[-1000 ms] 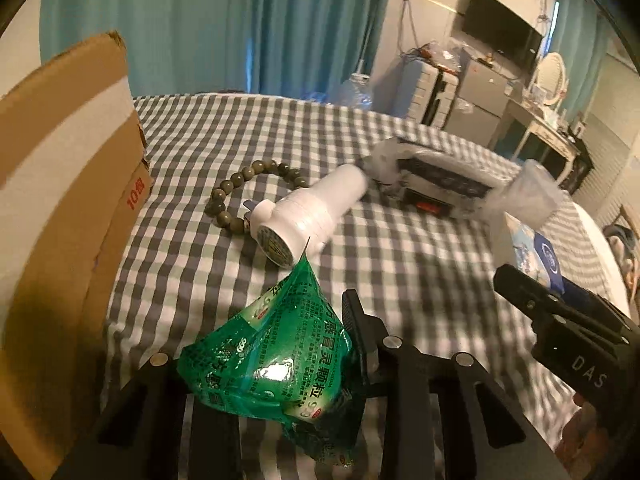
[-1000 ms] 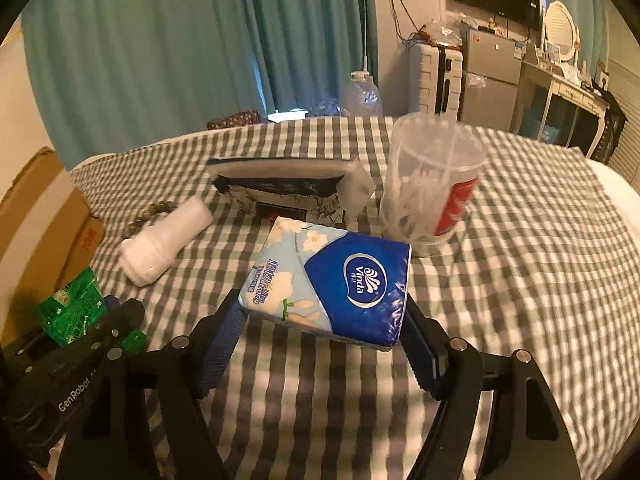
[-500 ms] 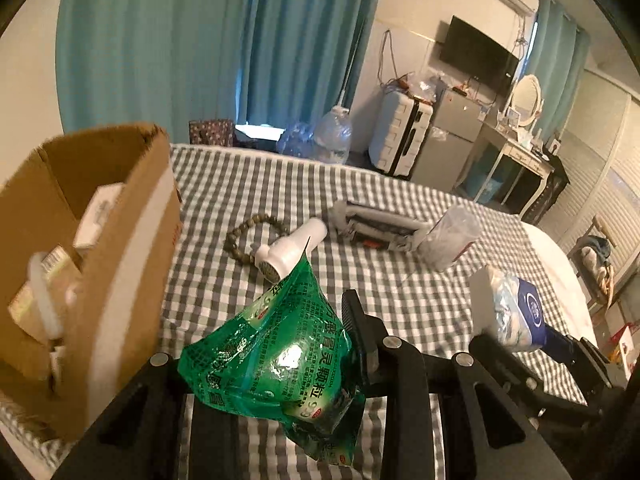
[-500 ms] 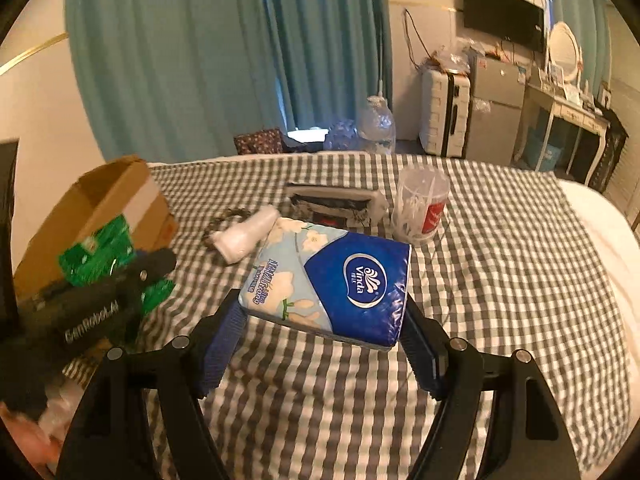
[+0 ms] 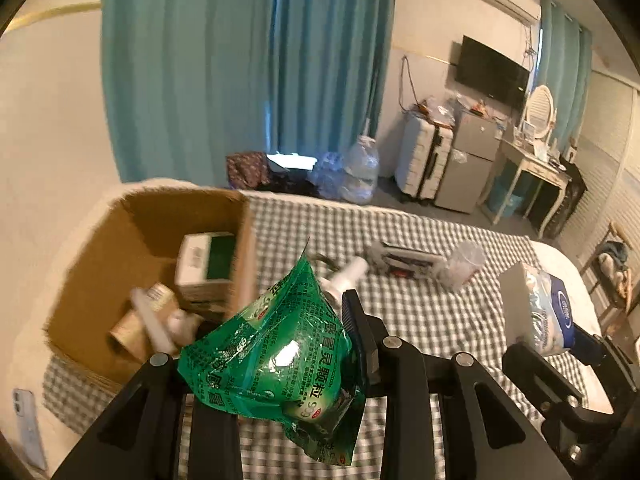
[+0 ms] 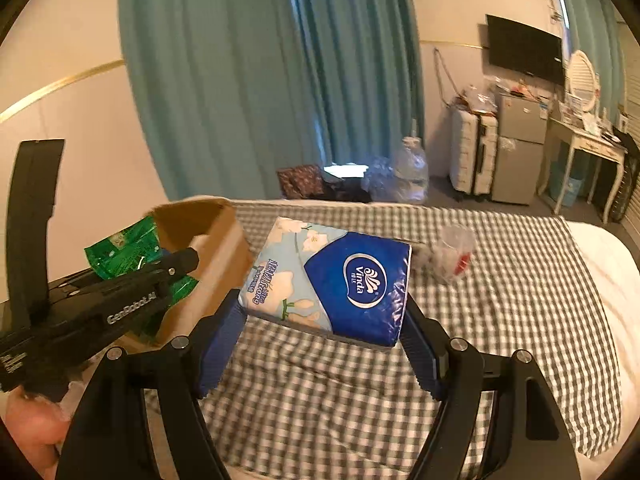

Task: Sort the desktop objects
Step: 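Carry the green packet and blue tissue pack over the cardboard box with both grippers, then open both grippers to drop the green packet and tissue pack into the cardboard box, then move both open grippers back over the remaining items on the bed, then grasp the white bottle with the left gripper while the right gripper grasps the clear cup, then carry the white bottle and clear cup over the cardboard box with both grippers, then open both grippers to drop the bottle and clear cup into the cardboard box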

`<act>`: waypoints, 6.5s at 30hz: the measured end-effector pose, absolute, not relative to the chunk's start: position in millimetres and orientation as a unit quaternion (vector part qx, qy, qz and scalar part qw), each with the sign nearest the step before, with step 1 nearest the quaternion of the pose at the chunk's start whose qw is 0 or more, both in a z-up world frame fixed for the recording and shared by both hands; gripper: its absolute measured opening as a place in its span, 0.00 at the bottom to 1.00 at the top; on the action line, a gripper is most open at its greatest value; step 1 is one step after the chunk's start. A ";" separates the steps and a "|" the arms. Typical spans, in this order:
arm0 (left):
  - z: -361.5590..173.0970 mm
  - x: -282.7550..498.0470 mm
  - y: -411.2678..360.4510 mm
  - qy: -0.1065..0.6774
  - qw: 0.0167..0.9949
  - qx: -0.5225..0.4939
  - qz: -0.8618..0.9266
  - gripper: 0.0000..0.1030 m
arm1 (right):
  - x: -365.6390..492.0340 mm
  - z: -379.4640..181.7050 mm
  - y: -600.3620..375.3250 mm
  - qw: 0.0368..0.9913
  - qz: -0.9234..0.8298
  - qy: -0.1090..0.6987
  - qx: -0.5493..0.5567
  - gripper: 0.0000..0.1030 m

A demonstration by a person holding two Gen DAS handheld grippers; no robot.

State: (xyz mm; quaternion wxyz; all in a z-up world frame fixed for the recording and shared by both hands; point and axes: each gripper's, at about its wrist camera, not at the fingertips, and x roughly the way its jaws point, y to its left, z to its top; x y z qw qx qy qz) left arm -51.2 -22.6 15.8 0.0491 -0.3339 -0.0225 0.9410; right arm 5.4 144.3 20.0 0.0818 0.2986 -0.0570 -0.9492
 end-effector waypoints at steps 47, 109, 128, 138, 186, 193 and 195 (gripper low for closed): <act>-35.8 -90.9 -125.1 -0.034 -0.063 -0.394 0.916 0.92 | -88.1 4.8 69.8 0.161 -0.930 -0.109 0.313 0.84; -171.5 -259.0 110.2 0.111 0.077 -0.426 0.895 0.95 | -209.4 -149.8 319.8 -0.052 -0.929 -0.074 0.359 0.82; -140.2 -220.7 93.9 0.064 0.110 -0.449 0.884 0.42 | -173.3 -126.3 313.8 -0.049 -0.926 -0.065 0.368 0.60; -78.7 -158.8 92.2 0.050 0.109 -0.436 0.892 0.42 | -99.1 -75.6 305.1 -0.034 -0.929 -0.093 0.358 0.60; -6.4 -97.8 -153.2 -0.048 -0.032 -0.401 0.914 0.42 | -94.9 8.7 -17.8 0.215 -0.915 0.021 0.340 0.60; -41.8 -108.6 -172.0 -0.057 -0.041 -0.430 0.900 0.42 | -134.6 -26.4 -42.7 0.228 -0.896 0.018 0.381 0.60; -46.5 -112.9 -173.8 -0.058 -0.041 -0.432 0.899 0.42 | -144.4 -31.1 -45.0 0.233 -0.892 0.012 0.387 0.60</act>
